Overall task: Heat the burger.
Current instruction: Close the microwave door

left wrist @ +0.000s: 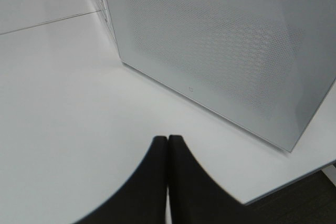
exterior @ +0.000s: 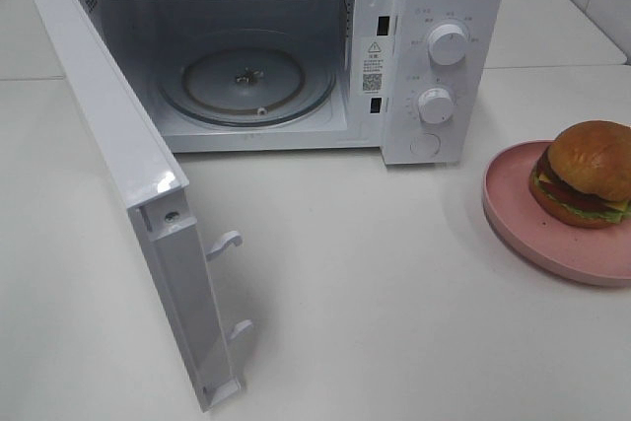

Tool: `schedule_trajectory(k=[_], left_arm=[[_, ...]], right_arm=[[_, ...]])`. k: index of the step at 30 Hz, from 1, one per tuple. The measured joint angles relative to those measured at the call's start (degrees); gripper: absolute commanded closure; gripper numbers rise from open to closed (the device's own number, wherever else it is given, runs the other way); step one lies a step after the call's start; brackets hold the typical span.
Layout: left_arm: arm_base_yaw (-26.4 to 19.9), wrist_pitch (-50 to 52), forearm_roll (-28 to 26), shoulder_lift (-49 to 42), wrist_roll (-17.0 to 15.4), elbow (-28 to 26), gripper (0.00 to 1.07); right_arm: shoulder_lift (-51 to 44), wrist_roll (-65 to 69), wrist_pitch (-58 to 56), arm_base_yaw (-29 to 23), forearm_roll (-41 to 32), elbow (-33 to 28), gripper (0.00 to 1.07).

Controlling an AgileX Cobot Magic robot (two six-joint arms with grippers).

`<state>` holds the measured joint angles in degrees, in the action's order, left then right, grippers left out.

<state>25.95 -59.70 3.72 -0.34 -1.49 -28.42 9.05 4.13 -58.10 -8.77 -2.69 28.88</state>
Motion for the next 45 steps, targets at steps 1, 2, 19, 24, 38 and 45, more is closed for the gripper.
schedule_trajectory(k=[1,2,19,24,38,45], left_arm=[[0.0,0.0,0.0,0.0,0.0,0.0,1.07],[0.0,0.0,0.0,0.0,0.0,0.0,1.07],[0.0,6.59,0.0,0.63,0.0,-0.97,1.07],[0.0,14.44,0.0,4.98,0.0,0.4,1.07],[0.0,32.66,-0.34,32.26,0.0,1.66,1.07],[0.0,45.26,-1.89,47.67,0.0,1.66,1.07]], right_arm=[[0.0,0.0,0.0,0.0,0.0,0.0,0.41],[-0.57,0.06,0.0,-1.15,0.0,0.0,0.41],[-1.26,0.06,0.0,-2.29,0.34,0.0,0.41],[-1.26,0.06,0.0,-2.29,0.34,0.0,0.41],[-1.26,0.11,0.0,-2.29,0.34,0.0,0.41],[-1.26,0.11,0.0,-2.29,0.34,0.0,0.41]])
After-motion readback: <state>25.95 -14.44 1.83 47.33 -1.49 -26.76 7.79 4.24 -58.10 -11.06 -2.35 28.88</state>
